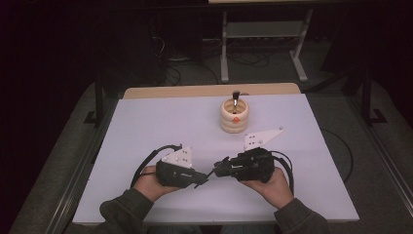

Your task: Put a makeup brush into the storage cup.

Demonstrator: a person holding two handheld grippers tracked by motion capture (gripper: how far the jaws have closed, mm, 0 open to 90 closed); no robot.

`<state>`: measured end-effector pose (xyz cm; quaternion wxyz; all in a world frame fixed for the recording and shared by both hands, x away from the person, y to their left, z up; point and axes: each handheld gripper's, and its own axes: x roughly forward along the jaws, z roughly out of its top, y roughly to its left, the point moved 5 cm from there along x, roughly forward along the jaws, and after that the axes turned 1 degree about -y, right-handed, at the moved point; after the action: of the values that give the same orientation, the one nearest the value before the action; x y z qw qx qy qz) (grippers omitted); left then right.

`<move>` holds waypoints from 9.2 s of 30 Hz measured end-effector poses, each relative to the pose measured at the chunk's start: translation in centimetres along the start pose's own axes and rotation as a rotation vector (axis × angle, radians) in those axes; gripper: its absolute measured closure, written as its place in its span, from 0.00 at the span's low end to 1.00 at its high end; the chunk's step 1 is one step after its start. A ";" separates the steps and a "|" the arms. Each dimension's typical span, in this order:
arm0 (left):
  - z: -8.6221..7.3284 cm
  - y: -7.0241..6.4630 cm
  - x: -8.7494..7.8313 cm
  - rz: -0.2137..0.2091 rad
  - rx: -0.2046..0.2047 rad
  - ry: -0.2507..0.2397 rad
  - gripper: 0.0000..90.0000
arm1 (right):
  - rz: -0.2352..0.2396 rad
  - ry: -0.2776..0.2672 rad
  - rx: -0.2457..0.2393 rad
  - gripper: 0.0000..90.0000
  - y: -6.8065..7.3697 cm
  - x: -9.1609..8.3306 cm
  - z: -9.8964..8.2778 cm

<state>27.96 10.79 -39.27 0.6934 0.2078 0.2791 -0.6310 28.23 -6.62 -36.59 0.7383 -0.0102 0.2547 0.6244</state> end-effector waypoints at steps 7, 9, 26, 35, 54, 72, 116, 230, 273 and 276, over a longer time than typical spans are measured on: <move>0.2 0.1 0.2 -0.002 -0.012 -0.022 0.95 | -0.005 -0.059 0.018 0.91 -0.2 0.0 -0.3; 0.3 0.0 0.4 -0.004 -0.013 -0.028 0.95 | -0.011 -0.068 0.013 0.93 -0.2 0.0 -0.3; -0.2 0.1 0.3 0.022 -0.009 0.006 0.76 | -0.065 0.064 -0.001 0.95 -1.0 -0.7 -0.5; -1.0 0.3 -0.1 0.049 -0.049 0.002 0.71 | -0.105 0.100 0.013 0.95 -1.9 -1.9 -0.9; -2.7 0.9 -1.1 0.126 -0.081 -0.021 0.64 | -0.149 0.137 0.064 0.95 -3.2 -3.6 -1.6; -4.3 1.3 -2.0 0.175 -0.130 -0.058 0.57 | -0.186 0.162 0.087 0.95 -4.4 -4.5 -1.4; -5.5 1.9 -3.2 0.203 -0.161 -0.075 0.51 | -0.262 0.196 0.073 0.95 -8.4 -6.3 4.2; -5.6 2.4 -4.8 0.227 -0.191 -0.144 0.36 | -0.596 0.106 0.263 0.95 -19.7 -6.5 11.0; -5.6 2.4 -5.0 0.231 -0.199 -0.147 0.34 | -0.626 0.123 0.366 0.94 -23.2 -4.8 7.3; -5.6 2.4 -5.1 0.233 -0.200 -0.150 0.34 | -0.610 0.124 0.392 0.93 -23.4 -4.6 7.2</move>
<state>29.41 18.51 -40.38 0.7981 0.1211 0.2621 -0.5289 52.08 -13.57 -35.64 0.8616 0.0179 0.3989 0.3133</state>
